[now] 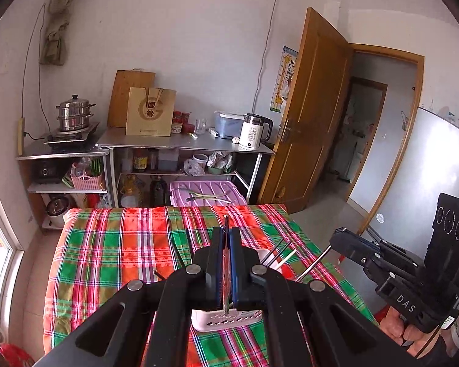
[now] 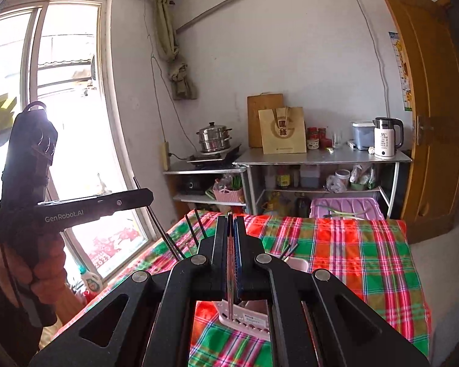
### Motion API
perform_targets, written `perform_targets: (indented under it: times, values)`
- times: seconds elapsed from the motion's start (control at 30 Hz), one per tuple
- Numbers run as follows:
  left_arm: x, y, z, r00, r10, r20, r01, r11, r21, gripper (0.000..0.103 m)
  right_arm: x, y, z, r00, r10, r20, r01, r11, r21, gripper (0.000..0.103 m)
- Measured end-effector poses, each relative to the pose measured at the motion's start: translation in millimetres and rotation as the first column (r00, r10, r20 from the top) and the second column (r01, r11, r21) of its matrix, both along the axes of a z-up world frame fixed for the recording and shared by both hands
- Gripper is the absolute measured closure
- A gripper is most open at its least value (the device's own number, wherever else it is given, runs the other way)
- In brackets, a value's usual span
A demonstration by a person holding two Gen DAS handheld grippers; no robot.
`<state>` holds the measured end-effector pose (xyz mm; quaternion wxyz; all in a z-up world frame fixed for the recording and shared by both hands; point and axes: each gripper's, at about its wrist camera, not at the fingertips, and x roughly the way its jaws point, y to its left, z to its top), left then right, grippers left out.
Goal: Organize utensils
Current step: 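Lower the left tool's metal chopstick into the basket while the right tool inserts its own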
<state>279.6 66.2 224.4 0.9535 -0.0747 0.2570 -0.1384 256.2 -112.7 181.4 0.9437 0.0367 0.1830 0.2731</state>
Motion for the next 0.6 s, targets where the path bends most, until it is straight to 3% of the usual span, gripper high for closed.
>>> perform_targets:
  times: [0.23, 0.6]
  values:
    - [33.5, 0.7, -15.4, 1.000, 0.001, -0.022, -0.001, 1.000, 0.005, 0.099, 28.5, 11.9, -7.2, 1.000, -0.024, -0.011, 0.024, 1.000, 0.006, 0.099]
    - [70.5, -3.7, -67.0, 0.994, -0.008, -0.112, 0.009, 1.000, 0.010, 0.099, 62.0, 20.1, -41.8, 0.995, -0.034, -0.097, 0.033, 0.999, -0.012, 0.099]
